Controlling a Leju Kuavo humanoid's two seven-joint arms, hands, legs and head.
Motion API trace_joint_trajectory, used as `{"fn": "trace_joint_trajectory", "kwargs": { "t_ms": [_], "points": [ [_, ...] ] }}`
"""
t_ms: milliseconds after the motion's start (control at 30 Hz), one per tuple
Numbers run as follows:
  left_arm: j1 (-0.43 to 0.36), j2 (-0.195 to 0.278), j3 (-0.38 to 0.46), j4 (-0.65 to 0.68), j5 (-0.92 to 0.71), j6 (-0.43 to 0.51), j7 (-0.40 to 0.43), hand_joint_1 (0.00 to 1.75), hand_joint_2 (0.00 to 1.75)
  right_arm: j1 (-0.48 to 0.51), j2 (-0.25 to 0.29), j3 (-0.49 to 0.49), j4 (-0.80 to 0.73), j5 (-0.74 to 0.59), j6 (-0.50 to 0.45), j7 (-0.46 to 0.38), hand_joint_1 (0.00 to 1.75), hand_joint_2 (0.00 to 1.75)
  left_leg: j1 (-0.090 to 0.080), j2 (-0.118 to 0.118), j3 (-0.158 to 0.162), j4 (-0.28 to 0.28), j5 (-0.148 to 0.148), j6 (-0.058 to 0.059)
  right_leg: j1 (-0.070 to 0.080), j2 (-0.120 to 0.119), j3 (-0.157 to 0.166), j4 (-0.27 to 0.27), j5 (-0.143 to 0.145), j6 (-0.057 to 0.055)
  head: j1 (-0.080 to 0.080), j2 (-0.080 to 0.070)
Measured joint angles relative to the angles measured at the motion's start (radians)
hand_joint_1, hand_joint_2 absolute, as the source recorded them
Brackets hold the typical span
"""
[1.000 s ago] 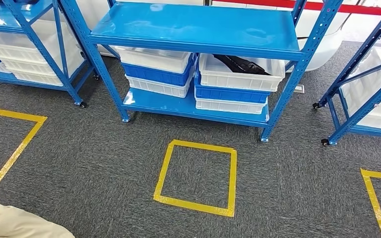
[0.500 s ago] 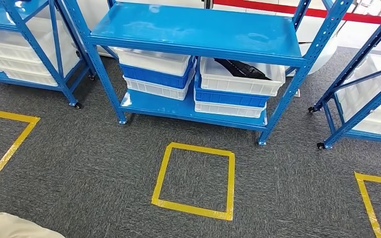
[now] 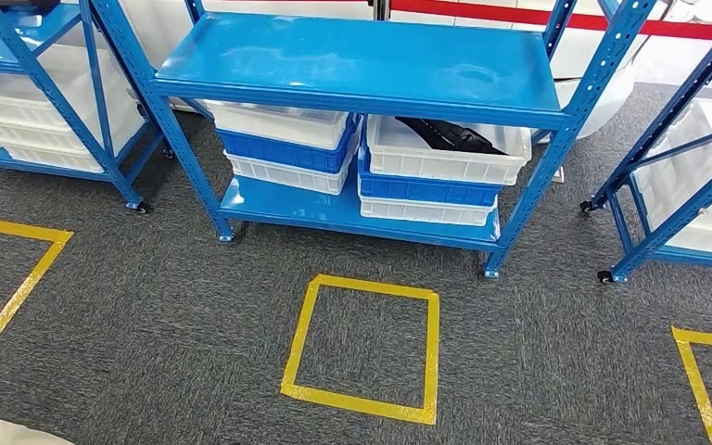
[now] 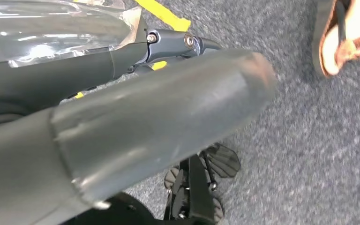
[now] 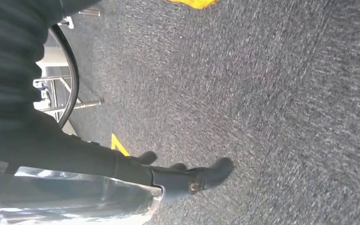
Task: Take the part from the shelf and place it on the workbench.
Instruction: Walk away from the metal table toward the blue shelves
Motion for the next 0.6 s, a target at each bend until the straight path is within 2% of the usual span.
{"fn": "trace_joint_trajectory", "kwargs": {
  "t_ms": [67,100,133,167,233,267,300,400,433,467,500,567,600],
  "points": [
    [0.001,0.000,0.000,0.000,0.000,0.000,0.000,0.00,0.00,0.000,0.001,0.000,0.000,0.000,-0.001,0.000,0.00,1.75,0.003,0.000,-0.090,0.147,-0.050,-0.008,0.001,0.001,0.009,0.000,-0.010,-0.009,-0.002,0.000],
    [0.002,0.000,0.000,0.000,0.000,0.000,0.000,0.00,0.00,0.000,0.001,0.000,0.000,0.000,-0.001,0.000,0.00,1.75,0.004,0.000,-0.125,0.191,-0.053,-0.010,0.002,0.003,0.014,0.000,-0.016,-0.009,-0.002,0.000],
    [0.003,0.001,0.000,0.000,0.000,0.000,0.000,0.00,0.00,0.000,0.001,0.000,0.000,0.000,-0.001,0.000,0.00,1.75,0.005,0.000,-0.141,0.194,-0.032,-0.010,0.002,0.005,0.022,0.000,-0.022,-0.008,-0.002,0.000],
    [0.003,0.001,0.000,0.000,0.000,0.000,0.000,0.00,0.00,0.001,0.001,0.000,0.000,0.000,-0.001,0.000,0.00,1.75,0.006,0.000,-0.135,0.155,0.010,-0.008,0.002,0.007,0.032,0.000,-0.029,-0.005,-0.002,0.000],
    [0.003,0.002,0.000,0.000,0.000,0.000,0.000,0.00,0.00,0.002,0.002,0.000,0.000,-0.001,-0.001,0.000,0.00,1.75,0.006,0.000,-0.088,0.017,0.100,-0.001,0.002,0.010,0.050,-0.001,-0.046,0.002,-0.002,0.000],
    [0.002,0.002,0.000,0.000,0.000,0.000,0.000,0.00,0.00,0.001,0.003,0.000,0.000,-0.001,-0.001,0.000,0.00,1.75,0.004,0.000,-0.067,-0.038,0.124,0.003,0.005,0.010,0.056,-0.002,-0.054,0.008,-0.002,0.000],
    [0.001,0.003,0.000,0.000,-0.001,0.000,0.000,0.00,0.00,0.000,0.003,0.000,0.000,-0.001,-0.001,0.000,0.00,1.75,0.001,-0.001,-0.054,-0.069,0.129,0.009,0.008,0.011,0.058,-0.005,-0.060,0.014,-0.002,0.000],
    [0.001,0.003,0.000,0.000,-0.001,0.000,0.000,0.00,0.00,-0.003,0.003,0.000,0.001,-0.001,-0.003,0.000,0.00,1.75,-0.007,-0.005,-0.039,-0.092,0.118,0.034,0.014,0.010,0.075,0.004,-0.057,0.040,-0.002,0.000],
    [0.002,0.003,0.000,0.000,-0.001,0.000,0.000,0.00,0.00,-0.002,0.003,0.000,0.001,-0.001,-0.004,0.000,0.00,1.75,-0.007,-0.007,-0.029,-0.097,0.118,0.043,0.015,0.010,0.079,0.018,-0.061,0.045,-0.002,0.000],
    [0.002,0.003,0.000,0.000,-0.001,0.000,0.000,0.00,0.00,-0.002,0.003,0.000,0.001,-0.001,-0.004,0.000,0.00,1.75,-0.008,-0.007,-0.018,-0.099,0.116,0.051,0.014,0.009,0.068,0.041,-0.075,0.045,0.000,0.000],
    [0.002,0.004,0.000,0.000,-0.001,0.000,0.000,0.00,0.00,-0.003,0.003,0.000,0.001,-0.002,-0.005,0.000,0.00,1.75,-0.008,-0.007,-0.010,-0.101,0.113,0.056,0.013,0.008,0.046,0.082,-0.097,0.042,0.002,0.000],
    [0.002,0.005,0.000,0.000,-0.001,0.000,0.000,0.00,0.00,-0.004,0.002,0.000,0.001,-0.002,-0.005,-0.001,0.00,1.75,-0.013,-0.005,-0.003,-0.100,0.104,0.064,0.011,0.008,-0.035,0.204,-0.146,0.037,0.005,0.000],
    [0.002,0.005,0.000,0.000,-0.001,0.000,0.000,0.00,0.00,-0.003,0.002,0.000,0.001,-0.002,-0.005,-0.002,0.00,1.75,-0.015,-0.005,0.001,-0.100,0.098,0.065,0.011,0.008,-0.072,0.249,-0.159,0.039,0.005,0.000]
  ]
}}
